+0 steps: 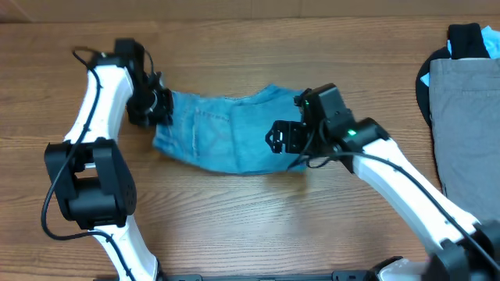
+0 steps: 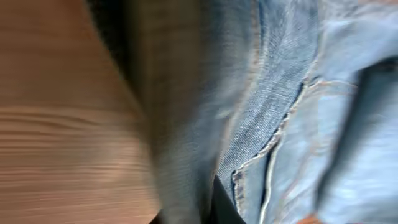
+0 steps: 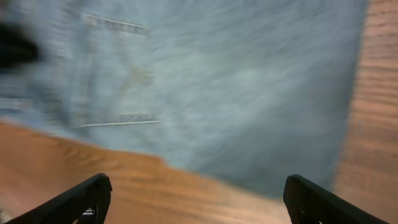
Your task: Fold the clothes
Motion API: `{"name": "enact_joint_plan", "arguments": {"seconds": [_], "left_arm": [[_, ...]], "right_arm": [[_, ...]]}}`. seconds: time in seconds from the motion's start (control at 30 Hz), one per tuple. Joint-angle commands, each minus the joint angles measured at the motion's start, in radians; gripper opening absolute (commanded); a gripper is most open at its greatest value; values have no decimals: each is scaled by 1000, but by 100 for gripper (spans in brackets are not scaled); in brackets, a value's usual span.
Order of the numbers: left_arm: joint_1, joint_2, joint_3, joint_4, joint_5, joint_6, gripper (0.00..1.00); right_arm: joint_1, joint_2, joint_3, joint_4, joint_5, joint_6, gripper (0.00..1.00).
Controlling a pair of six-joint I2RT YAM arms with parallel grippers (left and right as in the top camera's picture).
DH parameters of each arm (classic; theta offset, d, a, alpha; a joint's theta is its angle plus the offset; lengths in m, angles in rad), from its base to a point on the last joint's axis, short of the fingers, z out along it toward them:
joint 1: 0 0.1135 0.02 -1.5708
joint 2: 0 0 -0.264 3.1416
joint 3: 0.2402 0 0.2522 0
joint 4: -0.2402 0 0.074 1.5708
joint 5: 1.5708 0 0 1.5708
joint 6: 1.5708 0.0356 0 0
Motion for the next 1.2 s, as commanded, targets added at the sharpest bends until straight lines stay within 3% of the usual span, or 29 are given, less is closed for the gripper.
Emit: {"name": "enact_joint_plan", "arguments": {"seconds": [0.0,0.1,0.3,0.43,0.63,0.93,1.0,1.1,1.17], "left_arm": [[-33,-6,215,-128,-50,-20,4],[-102,-6,341,-233,-50,-27,4],[-231,-5,362,-251,-50,-53,4],[-330,-5,362,-206,-14,-75,4],[-461,-2,361,-82,-13,-151,13],[-548,14,326,1,-21,-162,26],[-552,23,315,9,-20,-162,24],[-552,48,303,15,-8,-162,7],[-552,61,303,20,13,-162,5]], "right_arm": [[6,108,-6,43,64,-3,93],[6,248,-6,107,69,-3,92],[7,399,-6,161,23,-3,92],[6,417,-6,166,23,-3,92],[6,417,-6,167,15,-3,93],[6,417,-6,166,15,-3,93],[6,417,-6,166,14,-2,93],[-3,415,-2,153,6,3,93],[-21,408,13,123,7,8,93]]}}
